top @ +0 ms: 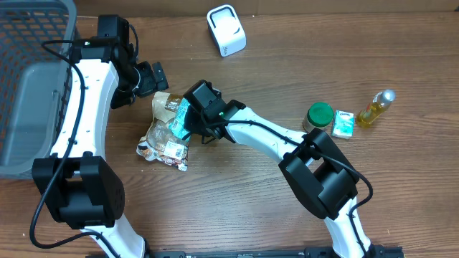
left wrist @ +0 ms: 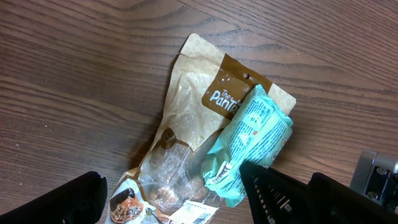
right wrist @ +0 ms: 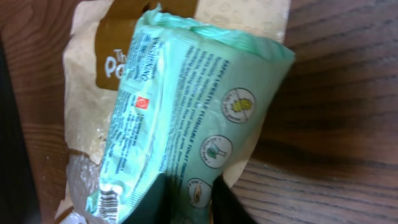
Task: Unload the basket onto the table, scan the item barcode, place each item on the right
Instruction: 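Lower and close the right gripper on the teal wipes pack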
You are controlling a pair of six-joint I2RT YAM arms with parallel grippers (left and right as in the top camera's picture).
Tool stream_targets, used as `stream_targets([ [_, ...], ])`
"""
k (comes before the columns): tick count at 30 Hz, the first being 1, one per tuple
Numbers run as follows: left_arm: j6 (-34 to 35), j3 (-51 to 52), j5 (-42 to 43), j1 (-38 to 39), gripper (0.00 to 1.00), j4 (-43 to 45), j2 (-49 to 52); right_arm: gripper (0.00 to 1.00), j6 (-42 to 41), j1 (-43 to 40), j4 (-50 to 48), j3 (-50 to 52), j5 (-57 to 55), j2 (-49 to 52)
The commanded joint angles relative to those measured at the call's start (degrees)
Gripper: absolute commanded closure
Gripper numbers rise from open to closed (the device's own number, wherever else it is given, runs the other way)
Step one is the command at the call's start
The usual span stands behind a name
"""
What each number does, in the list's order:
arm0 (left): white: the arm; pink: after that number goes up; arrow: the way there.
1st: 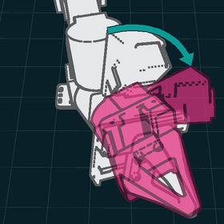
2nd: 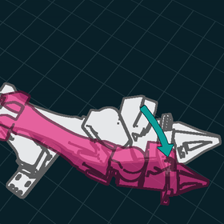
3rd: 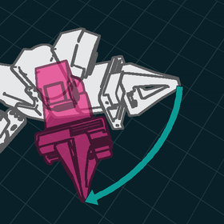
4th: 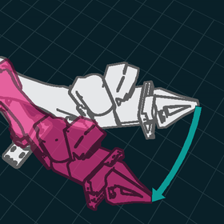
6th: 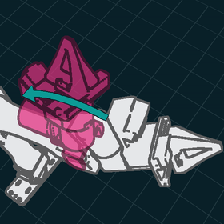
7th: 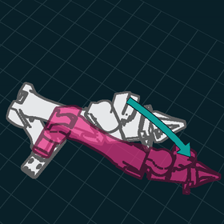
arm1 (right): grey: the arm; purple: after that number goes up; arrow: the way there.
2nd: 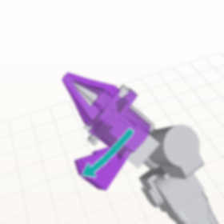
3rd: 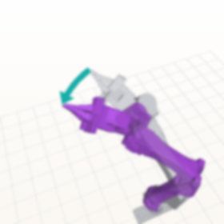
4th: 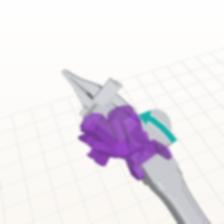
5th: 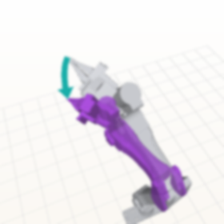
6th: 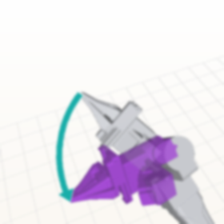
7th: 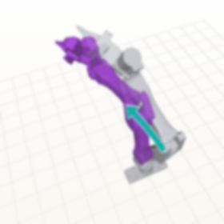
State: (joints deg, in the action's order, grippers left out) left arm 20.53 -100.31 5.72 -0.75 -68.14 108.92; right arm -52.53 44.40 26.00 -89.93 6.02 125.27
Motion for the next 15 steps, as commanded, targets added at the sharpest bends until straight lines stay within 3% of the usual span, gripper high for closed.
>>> stream_targets([
  [1,-0.9,0.6,-0.3,0.1,0.00,0.0,0.2,0.86,0.3,-0.3,0.3,-0.1,2.1,0.6],
  [6,-0.9,0.6,-0.3,0.1,0.00,0.0,0.2,0.89,4.6,-3.2,0.6,-0.1,6.2,-3.5],
  [8,-0.9,0.6,-0.3,0.1,0.00,0.0,0.2,0.96,6.0,-4.0,1.7,-0.1,6.1,-5.2],
  [15,-0.9,0.6,-0.3,0.1,0.00,0.0,0.2,0.96,10.9,-7.4,12.4,-0.1,5.6,-7.4],
])
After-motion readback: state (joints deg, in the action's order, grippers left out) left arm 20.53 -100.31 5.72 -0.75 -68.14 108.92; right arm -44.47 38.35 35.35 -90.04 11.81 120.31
